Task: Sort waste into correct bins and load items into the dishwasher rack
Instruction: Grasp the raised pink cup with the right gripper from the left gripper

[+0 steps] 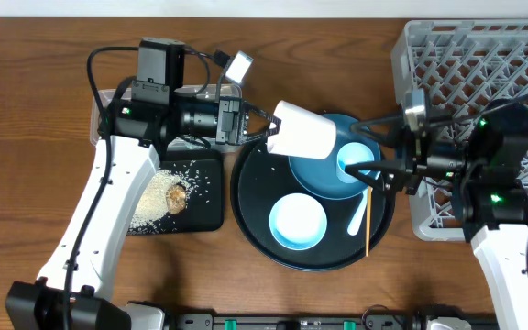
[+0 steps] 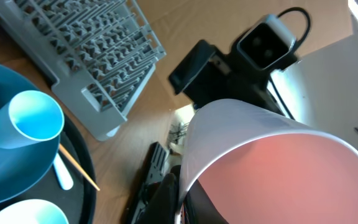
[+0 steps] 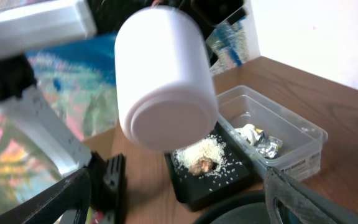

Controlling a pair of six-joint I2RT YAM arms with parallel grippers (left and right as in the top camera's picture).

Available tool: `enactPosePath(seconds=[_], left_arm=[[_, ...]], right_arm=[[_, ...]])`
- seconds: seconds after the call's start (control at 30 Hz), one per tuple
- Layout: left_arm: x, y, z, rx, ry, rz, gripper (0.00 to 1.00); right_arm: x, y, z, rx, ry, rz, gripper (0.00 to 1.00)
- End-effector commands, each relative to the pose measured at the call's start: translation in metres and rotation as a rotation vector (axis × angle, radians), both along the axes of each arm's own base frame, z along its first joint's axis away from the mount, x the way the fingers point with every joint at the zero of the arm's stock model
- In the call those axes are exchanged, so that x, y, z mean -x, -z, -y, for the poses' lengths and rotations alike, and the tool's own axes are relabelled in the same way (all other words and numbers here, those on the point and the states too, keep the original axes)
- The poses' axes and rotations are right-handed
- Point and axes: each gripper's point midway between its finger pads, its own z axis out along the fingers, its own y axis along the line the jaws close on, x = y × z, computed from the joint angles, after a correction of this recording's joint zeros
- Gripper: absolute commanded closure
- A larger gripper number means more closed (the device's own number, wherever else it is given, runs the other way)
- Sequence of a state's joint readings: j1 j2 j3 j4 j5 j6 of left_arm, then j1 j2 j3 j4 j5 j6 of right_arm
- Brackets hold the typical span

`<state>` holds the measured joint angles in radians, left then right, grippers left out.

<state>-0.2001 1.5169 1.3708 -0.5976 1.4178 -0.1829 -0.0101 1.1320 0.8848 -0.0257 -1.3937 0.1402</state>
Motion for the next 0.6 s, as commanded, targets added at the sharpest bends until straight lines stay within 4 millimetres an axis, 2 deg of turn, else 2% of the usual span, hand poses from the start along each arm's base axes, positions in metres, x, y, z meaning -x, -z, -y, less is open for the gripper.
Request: enactPosePath(seconds=[0.0,0.17,0.37,0.57], left_arm=[[-0.006,0.005,0.000,-0.042,-0.042,-0.003,0.93],[-0.006,0.004,0.004,-0.043,-0.041,-0.008,0.94],[0.003,-0.007,0.026,-0.010,0.024,0.038,0.94],[0.006,-0.016,0.038,0.012,0.047,0.050,0.94]], right_arm=[[-0.003,-0.015,0.004,-0.038,0.104,-0.171,0.15],[0.000,-0.027,0.007,-0.052,0.170,-0.174,0.11],[-0.005,-0.022,0.007,-0.051,0.168,-0.198,0.05],[0.001,-0.022,0.002,-0.055,0.066,-0.165,0.03]])
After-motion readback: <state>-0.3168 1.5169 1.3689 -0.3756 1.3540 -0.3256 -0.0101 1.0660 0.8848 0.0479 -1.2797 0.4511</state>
